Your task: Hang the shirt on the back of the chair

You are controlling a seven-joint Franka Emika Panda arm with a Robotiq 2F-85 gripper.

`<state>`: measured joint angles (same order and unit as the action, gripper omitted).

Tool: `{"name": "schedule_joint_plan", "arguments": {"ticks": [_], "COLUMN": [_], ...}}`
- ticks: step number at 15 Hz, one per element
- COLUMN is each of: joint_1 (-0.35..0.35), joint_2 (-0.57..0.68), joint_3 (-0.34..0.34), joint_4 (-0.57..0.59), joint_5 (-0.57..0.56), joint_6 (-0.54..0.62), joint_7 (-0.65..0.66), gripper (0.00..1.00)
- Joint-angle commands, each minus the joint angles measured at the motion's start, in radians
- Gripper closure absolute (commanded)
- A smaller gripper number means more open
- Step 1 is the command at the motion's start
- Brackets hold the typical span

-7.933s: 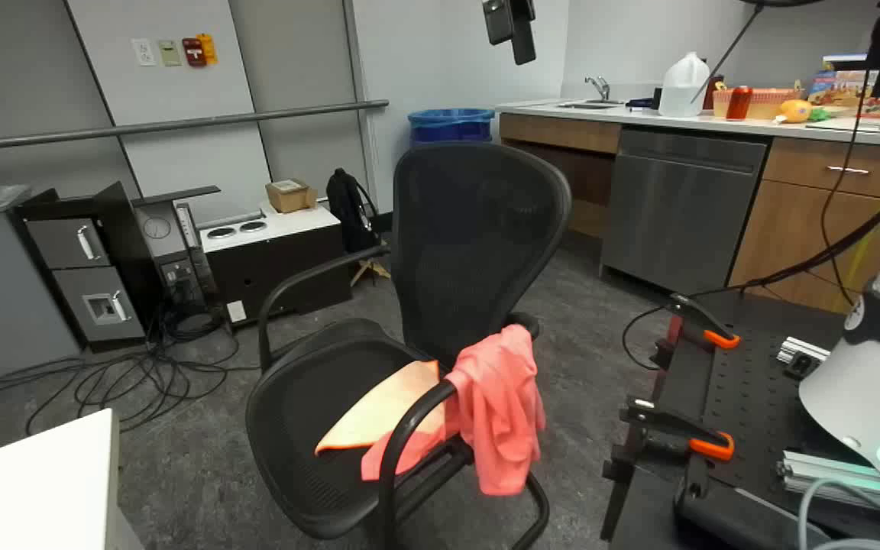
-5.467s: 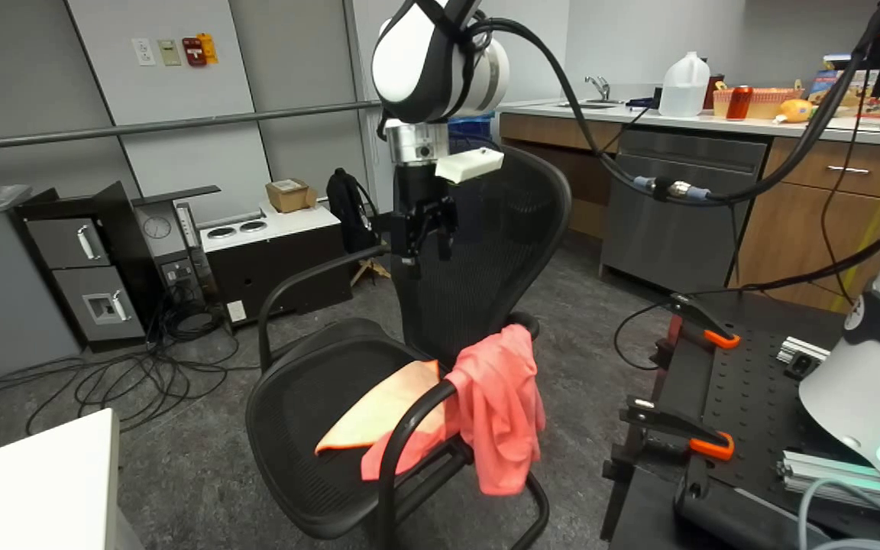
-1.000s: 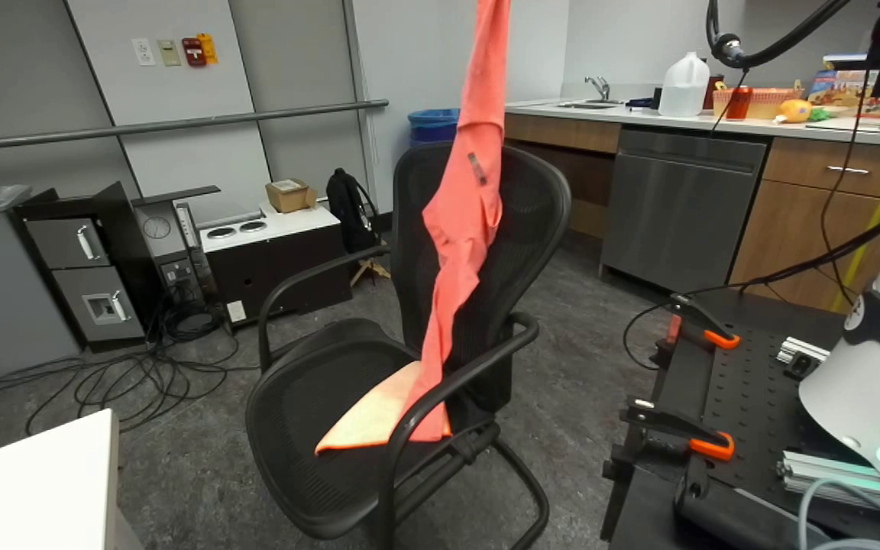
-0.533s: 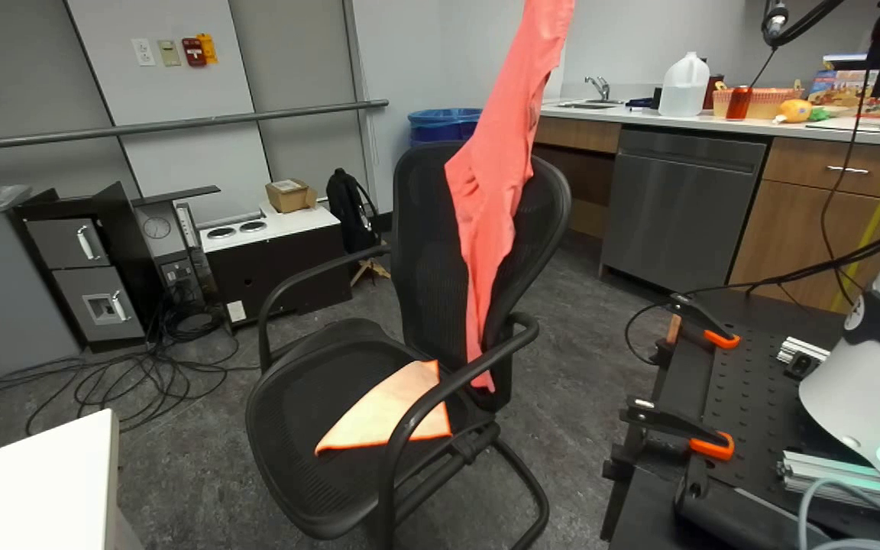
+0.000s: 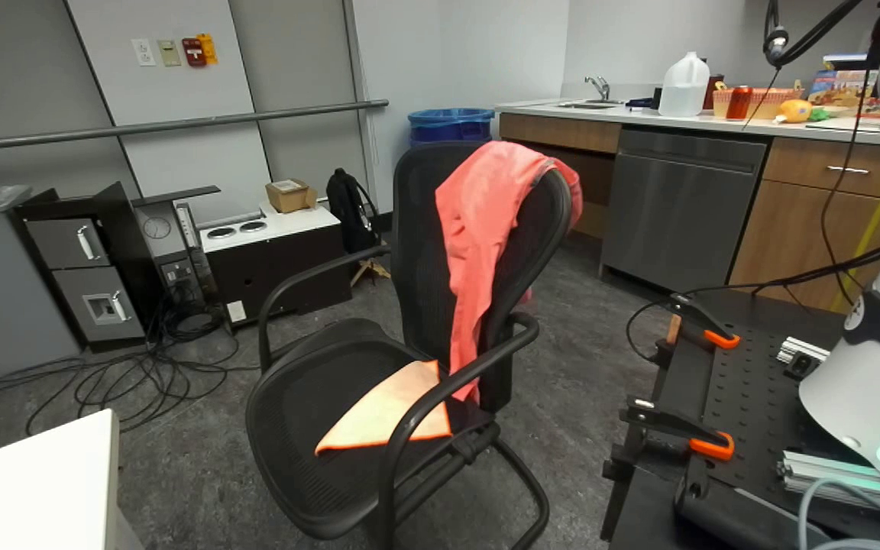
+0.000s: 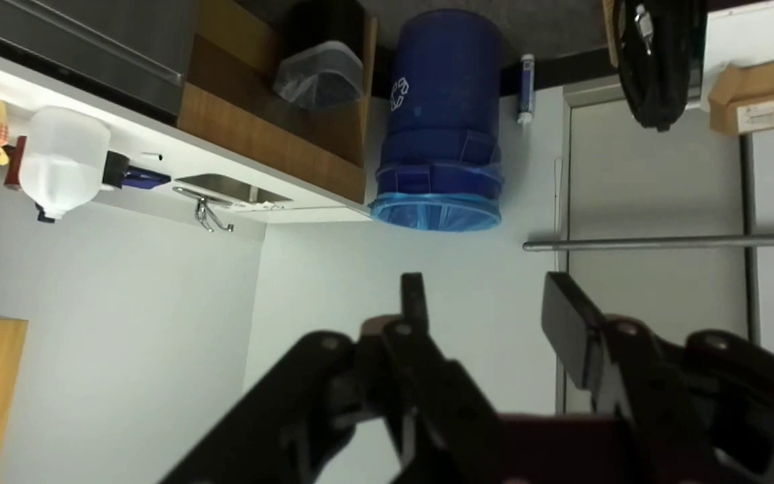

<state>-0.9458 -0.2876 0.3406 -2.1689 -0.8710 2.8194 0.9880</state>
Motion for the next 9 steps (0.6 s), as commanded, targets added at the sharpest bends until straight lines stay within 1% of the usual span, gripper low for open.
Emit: {"name": "schedule_joint_plan", "arguments": {"ticks": [1,3,4,5,6,7,8,9], "joint_1": [-0.011,0.003,0.013,0.032,0.06,0.206,0.247,0.247], "joint_2": [0.054,0.062,0.064,0.068,0.078,0.106,0.12,0.128], "joint_3": [0.034,0.025,0.016,-0.003,-0.026,-0.153,-0.184,-0.172], "joint_4": [0.031,0.019,0.011,-0.002,-0.015,-0.022,-0.034,-0.054], "joint_5": [-0.037,-0.006,0.017,0.067,0.14,0.202,0.281,0.379], "joint_6": [-0.039,-0.022,-0.008,0.021,0.053,0.074,0.099,0.13], "joint_7": [0.013,-0.018,-0.039,-0.081,-0.14,-0.199,-0.263,-0.336], "gripper": [0.18,0.03,0.0,0.0,0.0,0.0,0.0,0.0]}}
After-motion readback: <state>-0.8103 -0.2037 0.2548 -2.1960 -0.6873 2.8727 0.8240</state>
